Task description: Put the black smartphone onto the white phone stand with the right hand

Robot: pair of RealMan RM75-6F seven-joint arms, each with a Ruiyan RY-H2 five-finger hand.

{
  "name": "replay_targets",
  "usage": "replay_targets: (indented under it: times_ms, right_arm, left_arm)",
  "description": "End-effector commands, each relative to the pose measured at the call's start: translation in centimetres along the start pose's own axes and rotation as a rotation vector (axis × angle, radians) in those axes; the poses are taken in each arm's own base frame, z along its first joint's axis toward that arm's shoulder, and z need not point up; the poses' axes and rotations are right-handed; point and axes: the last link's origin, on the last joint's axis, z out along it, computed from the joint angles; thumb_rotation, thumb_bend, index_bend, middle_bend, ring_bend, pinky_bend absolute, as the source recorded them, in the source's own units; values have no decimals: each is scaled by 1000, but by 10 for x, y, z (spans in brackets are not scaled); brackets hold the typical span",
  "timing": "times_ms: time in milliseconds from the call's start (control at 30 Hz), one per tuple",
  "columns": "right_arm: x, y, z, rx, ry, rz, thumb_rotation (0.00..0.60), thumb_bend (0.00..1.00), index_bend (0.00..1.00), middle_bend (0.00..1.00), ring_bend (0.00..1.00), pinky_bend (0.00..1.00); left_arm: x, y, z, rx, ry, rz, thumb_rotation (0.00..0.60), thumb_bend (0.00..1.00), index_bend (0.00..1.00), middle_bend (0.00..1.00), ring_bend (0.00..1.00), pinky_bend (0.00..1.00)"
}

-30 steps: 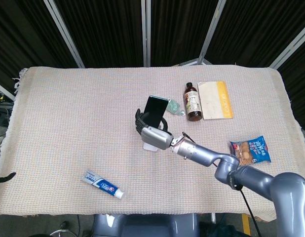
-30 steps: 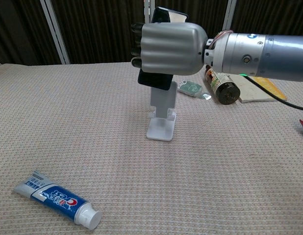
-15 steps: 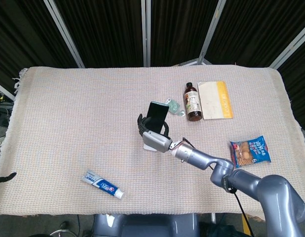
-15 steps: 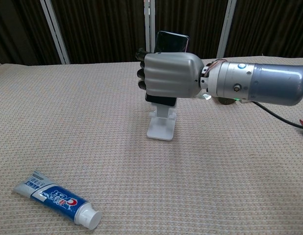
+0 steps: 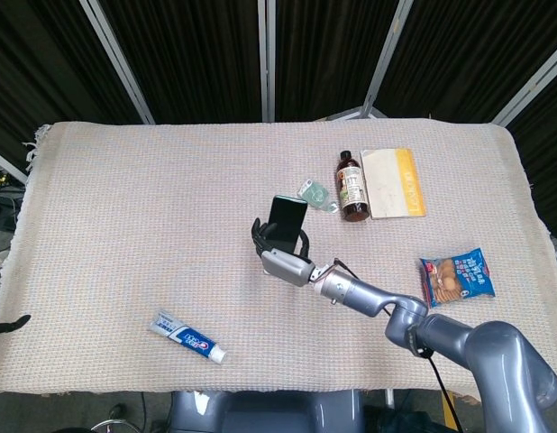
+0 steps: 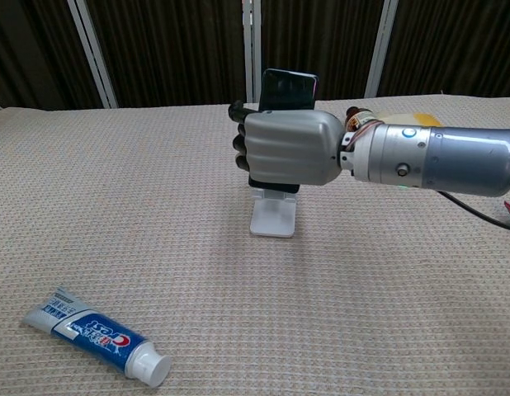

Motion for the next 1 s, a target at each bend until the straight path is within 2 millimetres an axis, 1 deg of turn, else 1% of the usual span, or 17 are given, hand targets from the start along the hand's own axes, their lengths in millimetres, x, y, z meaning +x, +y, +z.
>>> replay_targets:
  times_ms: [33, 267, 467, 567, 633, 733, 1000]
  right_arm:
    - [1, -2, -1, 0, 2, 0, 600, 112, 493, 545, 477, 275]
    - [2, -6, -1, 8, 10, -1, 600, 110, 488, 536, 478, 270]
    - [3, -8, -1, 1, 13, -14, 600, 107, 466, 505, 477, 238]
    - [3, -10, -1, 1, 7, -24, 600, 102, 390, 437, 456, 191]
    - [2, -12, -1, 4, 2, -22, 600, 92, 288, 340, 399, 135]
    - [3, -13, -2, -1, -4, -24, 600, 87, 218, 272, 342, 87]
    - [6, -8, -5, -38, -5, -13, 600, 86, 182, 258, 333, 72]
  left_arm:
    - [0, 0, 0, -1, 2, 0, 600, 0, 0, 0, 0, 0]
    - [0, 1, -1, -4, 1, -1, 600, 0, 0, 0, 0, 0]
    - [0, 1, -1, -4, 2, -2, 600, 0, 0, 0, 0, 0]
    - [1, 1, -1, -5, 2, -2, 600, 0, 0, 0, 0, 0]
    - [1, 1, -1, -5, 2, -2, 600, 0, 0, 0, 0, 0]
    - [1, 1, -1, -5, 2, -2, 600, 0, 0, 0, 0, 0]
    - [1, 2, -2, -9, 4, -3, 600, 0, 0, 0, 0, 0]
